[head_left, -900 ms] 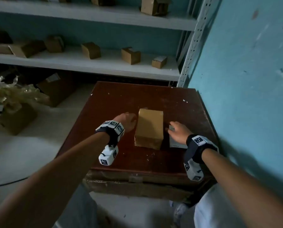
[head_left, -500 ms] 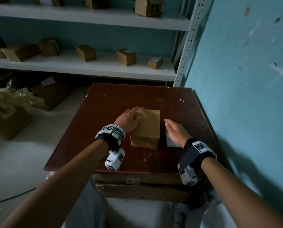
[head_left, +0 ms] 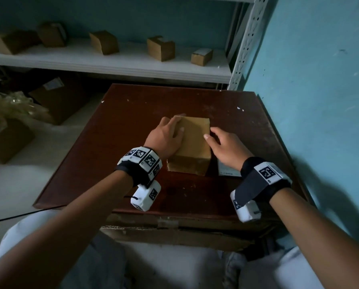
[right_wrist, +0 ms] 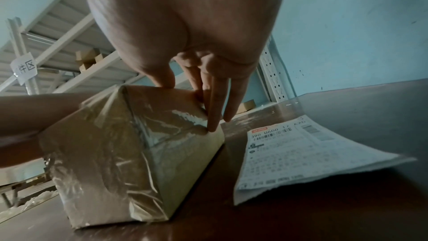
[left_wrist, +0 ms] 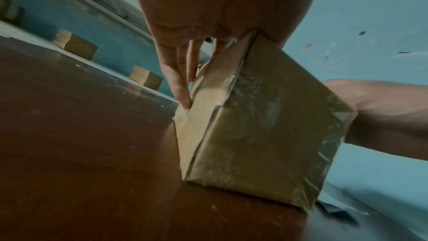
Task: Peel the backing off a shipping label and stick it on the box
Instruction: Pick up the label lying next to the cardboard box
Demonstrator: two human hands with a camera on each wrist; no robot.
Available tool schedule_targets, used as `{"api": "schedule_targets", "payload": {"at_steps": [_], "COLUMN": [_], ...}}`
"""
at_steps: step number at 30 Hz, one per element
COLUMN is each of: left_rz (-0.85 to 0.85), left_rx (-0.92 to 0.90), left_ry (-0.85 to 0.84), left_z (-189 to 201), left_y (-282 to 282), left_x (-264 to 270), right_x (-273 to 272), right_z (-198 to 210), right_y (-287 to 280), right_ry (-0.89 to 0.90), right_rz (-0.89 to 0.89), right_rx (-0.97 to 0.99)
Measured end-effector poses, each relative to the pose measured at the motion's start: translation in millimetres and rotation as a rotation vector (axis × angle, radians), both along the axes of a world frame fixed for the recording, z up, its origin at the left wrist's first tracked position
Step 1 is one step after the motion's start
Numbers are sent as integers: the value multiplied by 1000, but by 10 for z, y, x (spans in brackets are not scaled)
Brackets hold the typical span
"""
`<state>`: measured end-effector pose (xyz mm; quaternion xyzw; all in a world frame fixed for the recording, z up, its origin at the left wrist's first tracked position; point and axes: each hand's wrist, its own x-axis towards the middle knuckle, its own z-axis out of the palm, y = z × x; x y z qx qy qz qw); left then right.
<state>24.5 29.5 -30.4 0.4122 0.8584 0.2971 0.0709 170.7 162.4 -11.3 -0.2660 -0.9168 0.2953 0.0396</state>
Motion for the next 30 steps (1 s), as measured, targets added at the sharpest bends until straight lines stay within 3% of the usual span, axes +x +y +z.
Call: {"api": "schedule_targets", "payload": {"at_steps": [13,24,30], "left_rz": [34,-6,-118], "left_rx": [-33,-81,-94], "left_ry": [-36,173,166], "left_z": [47,333,391], "left_y": [37,172,268], "left_x": [14,116,301], "right_x": [-26,128,204], "right_z": [-68,32,83], "right_y": [115,353,485], "right_ry": [2,48,82], "right_rz": [52,-2,-61], "right_rx": [-52,-55,-7]}}
